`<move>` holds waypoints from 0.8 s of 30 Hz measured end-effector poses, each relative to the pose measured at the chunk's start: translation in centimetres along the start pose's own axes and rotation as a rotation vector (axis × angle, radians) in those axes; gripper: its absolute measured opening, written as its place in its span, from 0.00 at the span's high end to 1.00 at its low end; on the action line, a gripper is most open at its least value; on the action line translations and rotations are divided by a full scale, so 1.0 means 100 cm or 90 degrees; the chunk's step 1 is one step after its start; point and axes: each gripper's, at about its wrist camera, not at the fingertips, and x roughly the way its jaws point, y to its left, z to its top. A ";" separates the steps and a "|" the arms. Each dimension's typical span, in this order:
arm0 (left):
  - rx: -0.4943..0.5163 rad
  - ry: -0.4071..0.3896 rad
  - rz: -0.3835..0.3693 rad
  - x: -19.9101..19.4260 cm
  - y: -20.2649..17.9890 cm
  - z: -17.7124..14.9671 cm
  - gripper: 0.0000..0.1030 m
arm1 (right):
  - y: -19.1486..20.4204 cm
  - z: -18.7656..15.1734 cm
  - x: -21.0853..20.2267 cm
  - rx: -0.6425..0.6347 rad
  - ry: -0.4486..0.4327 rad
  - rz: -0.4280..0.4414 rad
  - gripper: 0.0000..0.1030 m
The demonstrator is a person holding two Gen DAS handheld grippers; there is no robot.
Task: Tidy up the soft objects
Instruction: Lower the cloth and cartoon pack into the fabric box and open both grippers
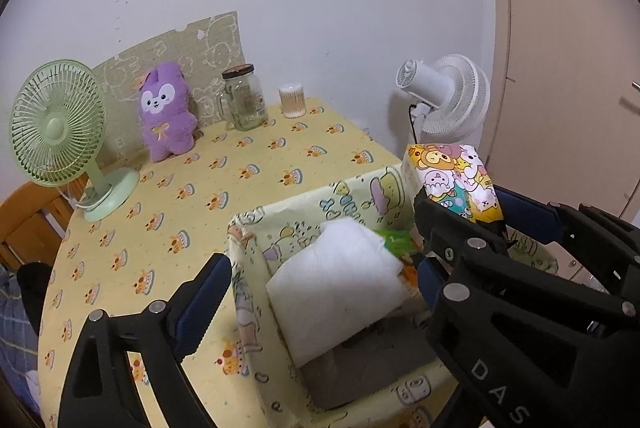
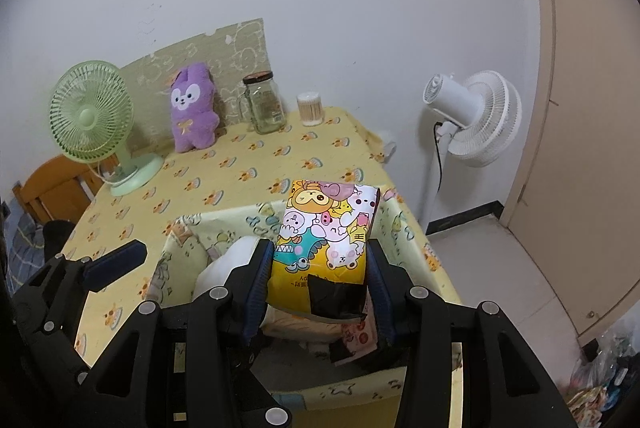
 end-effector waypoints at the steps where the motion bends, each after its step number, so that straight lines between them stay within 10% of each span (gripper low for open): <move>1: -0.001 0.004 0.003 0.000 0.000 -0.002 0.07 | 0.000 -0.002 0.000 0.002 0.003 0.003 0.52; 24: -0.011 0.015 0.007 -0.016 0.010 -0.020 0.02 | 0.017 -0.024 -0.015 0.032 0.020 -0.009 0.22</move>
